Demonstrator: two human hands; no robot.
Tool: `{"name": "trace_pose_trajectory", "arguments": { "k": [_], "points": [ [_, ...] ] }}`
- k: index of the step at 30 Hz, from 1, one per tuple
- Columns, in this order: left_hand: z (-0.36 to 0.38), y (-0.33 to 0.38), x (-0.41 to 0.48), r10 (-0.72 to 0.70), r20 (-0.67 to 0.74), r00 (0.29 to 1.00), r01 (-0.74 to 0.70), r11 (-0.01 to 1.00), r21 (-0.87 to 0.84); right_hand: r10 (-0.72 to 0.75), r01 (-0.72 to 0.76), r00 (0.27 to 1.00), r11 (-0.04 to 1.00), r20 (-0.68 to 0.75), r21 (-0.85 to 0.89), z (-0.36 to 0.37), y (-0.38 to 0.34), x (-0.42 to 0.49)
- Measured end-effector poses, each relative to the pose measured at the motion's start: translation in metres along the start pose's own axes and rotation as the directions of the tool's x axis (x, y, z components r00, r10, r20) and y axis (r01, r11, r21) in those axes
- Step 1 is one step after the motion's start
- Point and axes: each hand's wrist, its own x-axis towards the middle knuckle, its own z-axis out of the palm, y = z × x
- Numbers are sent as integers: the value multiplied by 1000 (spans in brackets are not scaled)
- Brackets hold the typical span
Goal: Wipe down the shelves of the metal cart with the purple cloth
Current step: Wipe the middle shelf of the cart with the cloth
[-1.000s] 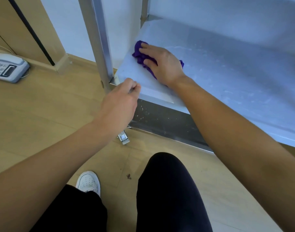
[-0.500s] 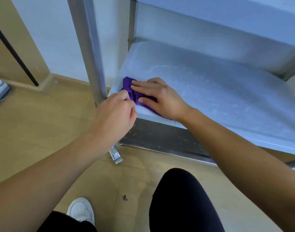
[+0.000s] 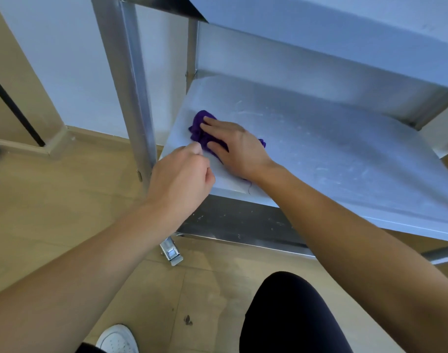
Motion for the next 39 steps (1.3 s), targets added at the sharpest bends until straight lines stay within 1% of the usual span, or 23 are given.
{"name": "trace_pose_trajectory", "arguments": {
  "k": [2,4,7,9,10,11,12,13,15,17,18,19,20,22,24,25,27,29,31,33,36,38,39],
  "points": [
    [1,2,1,1,-23,1000,-1,1000,22,-5,5,1000,1000,-14,3,4,2,7],
    [4,3,0,16,-34,999,-15,999,42,52,-52,998,999,-19,-11,5,6,19],
    [7,1,1,24,-49,999,-21,998,53,243,-247,969,964,-49,-102,2,19,43],
    [8,3,2,20,-39,999,-19,999,27,393,-408,913,895,-113,-182,1,29,57],
    [8,4,2,15,-25,1000,-15,1000,14,440,-457,889,865,-124,-208,2,30,61],
    [7,5,2,8,-9,1000,-8,1000,11,454,-466,885,856,-106,-223,5,27,65],
    [7,6,3,-1,1,1000,1,1000,10,432,-436,899,873,-68,-219,9,21,69],
    [7,6,4,-7,0,1000,7,1000,10,381,-377,925,903,-22,-206,11,13,72],
    [8,4,4,-4,-15,1000,4,1000,10,244,-229,967,957,67,-179,12,2,73],
    [12,2,3,22,-31,999,-22,1000,-11,101,-79,986,983,134,-164,7,4,67],
    [13,0,2,38,-38,999,-39,999,-30,52,-26,987,986,153,-168,3,9,62],
    [13,-1,1,49,-45,998,-51,997,-50,45,-18,988,984,147,-175,2,16,57],
    [14,-2,1,52,-51,997,-56,996,-66,69,-49,991,982,110,-180,2,23,51],
    [16,-3,3,39,-46,998,-43,995,-85,187,-186,982,967,-11,-173,3,34,48],
    [17,-3,4,38,-32,999,-41,993,-108,361,-371,928,920,-93,-128,-1,48,54],
    [18,-3,3,47,-31,998,-50,991,-122,427,-436,899,893,-97,-112,-5,53,57],
    [18,-4,3,71,-37,997,-75,988,-132,480,-486,874,864,-77,-127,-12,59,60],
    [19,-5,3,85,-44,995,-90,989,-121,454,-455,890,876,-49,-158,-10,53,63],
    [21,-6,3,82,-58,995,-88,990,-107,383,-382,923,899,-39,-214,-1,39,67],
    [22,-5,3,71,-66,995,-78,992,-104,308,-312,950,907,-62,-282,12,26,73],
    [22,-5,2,80,-73,994,-87,992,-97,258,-288,957,893,-130,-346,22,16,79],
    [22,-6,3,86,-74,994,-93,991,-97,239,-270,962,888,-129,-372,24,18,83],
    [22,-6,3,91,-71,993,-97,991,-89,222,-245,969,892,-104,-379,22,21,86]
  ]
}}
